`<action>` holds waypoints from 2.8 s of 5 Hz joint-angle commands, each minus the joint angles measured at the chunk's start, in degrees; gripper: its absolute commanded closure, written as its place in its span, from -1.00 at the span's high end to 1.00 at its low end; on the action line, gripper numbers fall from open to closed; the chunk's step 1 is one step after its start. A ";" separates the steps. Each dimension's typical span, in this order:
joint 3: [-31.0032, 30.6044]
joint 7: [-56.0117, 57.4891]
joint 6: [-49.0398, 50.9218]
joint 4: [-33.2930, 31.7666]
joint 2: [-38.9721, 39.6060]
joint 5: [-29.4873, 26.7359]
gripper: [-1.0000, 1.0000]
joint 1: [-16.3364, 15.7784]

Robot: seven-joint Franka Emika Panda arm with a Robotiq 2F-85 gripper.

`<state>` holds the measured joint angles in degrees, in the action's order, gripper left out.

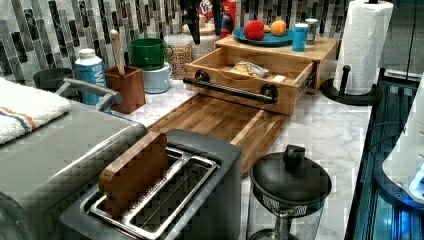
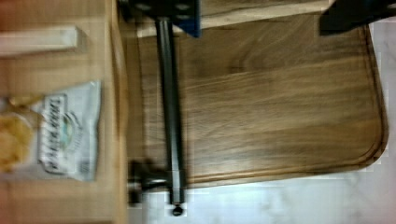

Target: Close the drawer.

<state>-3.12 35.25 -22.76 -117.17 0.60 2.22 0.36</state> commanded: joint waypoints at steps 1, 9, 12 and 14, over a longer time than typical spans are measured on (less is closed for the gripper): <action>-2.18 9.18 -1.33 -3.48 1.56 0.90 -1.00 -0.95; 1.89 19.14 -25.79 -15.23 7.47 2.57 -1.00 4.08; 2.73 26.89 -27.32 -11.70 9.90 2.45 -1.00 9.62; 4.45 30.87 -28.36 -10.47 9.98 2.22 -1.00 14.42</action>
<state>-2.39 59.98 -50.08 -133.28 11.54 5.31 11.41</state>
